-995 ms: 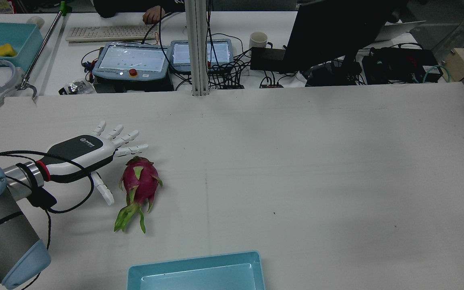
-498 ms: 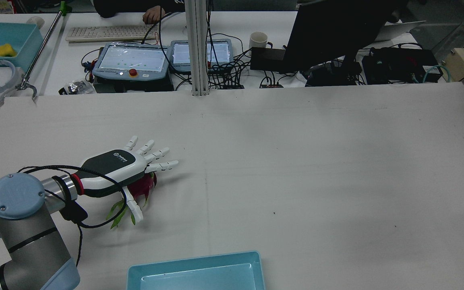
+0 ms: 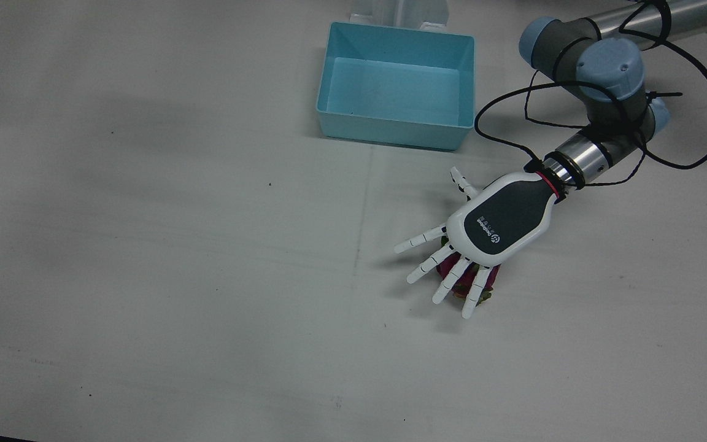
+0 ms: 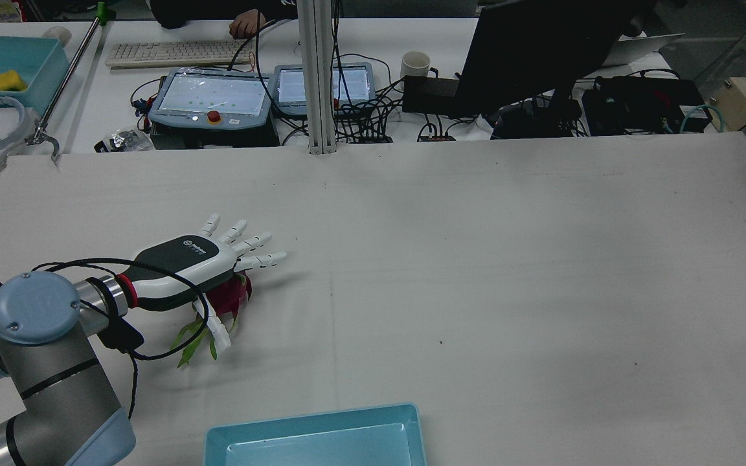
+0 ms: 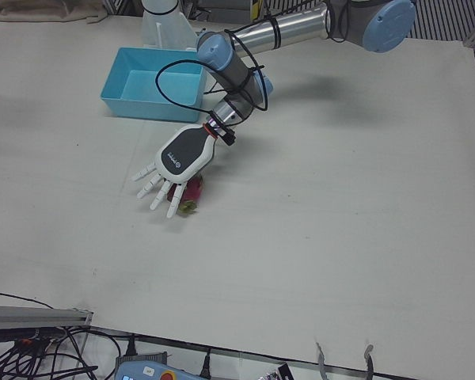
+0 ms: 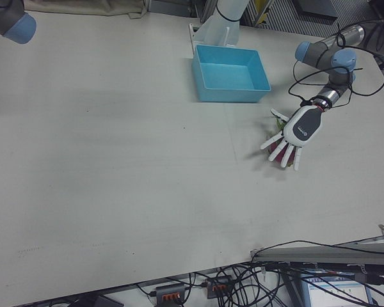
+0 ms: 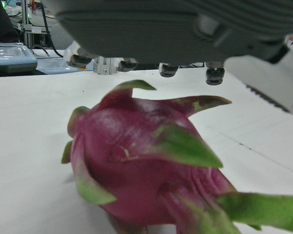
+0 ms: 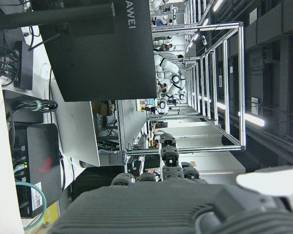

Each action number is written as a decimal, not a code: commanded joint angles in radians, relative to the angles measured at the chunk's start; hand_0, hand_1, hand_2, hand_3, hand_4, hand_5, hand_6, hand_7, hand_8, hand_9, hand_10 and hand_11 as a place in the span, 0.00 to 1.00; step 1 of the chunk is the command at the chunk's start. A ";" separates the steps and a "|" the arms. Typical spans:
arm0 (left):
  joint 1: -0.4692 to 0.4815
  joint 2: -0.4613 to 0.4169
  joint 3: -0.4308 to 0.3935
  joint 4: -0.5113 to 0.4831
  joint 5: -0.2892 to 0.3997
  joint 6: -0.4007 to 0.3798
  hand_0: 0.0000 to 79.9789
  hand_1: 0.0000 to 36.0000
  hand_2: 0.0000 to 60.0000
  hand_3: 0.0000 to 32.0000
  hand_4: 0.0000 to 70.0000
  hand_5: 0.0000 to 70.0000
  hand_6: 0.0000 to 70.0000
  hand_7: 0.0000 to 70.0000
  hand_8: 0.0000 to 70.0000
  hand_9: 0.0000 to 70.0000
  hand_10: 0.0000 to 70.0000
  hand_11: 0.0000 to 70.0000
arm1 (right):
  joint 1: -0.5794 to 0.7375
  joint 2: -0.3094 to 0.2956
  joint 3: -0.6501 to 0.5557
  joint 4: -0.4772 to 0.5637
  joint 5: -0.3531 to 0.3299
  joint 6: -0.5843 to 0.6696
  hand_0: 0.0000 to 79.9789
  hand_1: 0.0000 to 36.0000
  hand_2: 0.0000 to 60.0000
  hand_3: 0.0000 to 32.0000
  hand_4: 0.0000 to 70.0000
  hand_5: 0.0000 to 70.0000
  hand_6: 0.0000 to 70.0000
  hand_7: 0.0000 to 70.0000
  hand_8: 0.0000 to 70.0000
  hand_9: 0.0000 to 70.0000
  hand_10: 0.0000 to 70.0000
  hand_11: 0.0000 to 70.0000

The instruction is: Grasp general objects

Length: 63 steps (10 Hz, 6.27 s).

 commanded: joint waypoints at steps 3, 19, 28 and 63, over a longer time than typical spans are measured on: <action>-0.028 0.001 0.006 0.032 0.003 0.011 0.51 0.00 0.00 1.00 0.00 0.00 0.00 0.03 0.00 0.00 0.00 0.00 | 0.000 0.000 -0.003 0.001 0.001 0.004 0.00 0.00 0.00 0.00 0.00 0.00 0.00 0.00 0.00 0.00 0.00 0.00; -0.025 0.031 0.055 -0.112 -0.007 0.101 1.00 1.00 0.62 1.00 0.00 0.00 0.00 0.08 0.01 0.00 0.10 0.20 | 0.000 0.000 -0.003 0.001 0.000 0.004 0.00 0.00 0.00 0.00 0.00 0.00 0.00 0.00 0.00 0.00 0.00 0.00; -0.025 0.051 0.062 -0.146 -0.007 0.101 0.77 1.00 0.74 1.00 0.00 0.23 0.00 0.44 0.19 0.08 0.46 0.70 | 0.000 0.000 -0.003 0.001 0.001 0.004 0.00 0.00 0.00 0.00 0.00 0.00 0.00 0.00 0.00 0.00 0.00 0.00; -0.021 0.062 -0.017 -0.115 -0.007 0.152 0.65 0.72 0.44 1.00 0.00 0.05 0.00 0.21 0.00 0.02 0.20 0.33 | 0.000 0.000 -0.003 0.001 0.000 0.003 0.00 0.00 0.00 0.00 0.00 0.00 0.00 0.00 0.00 0.00 0.00 0.00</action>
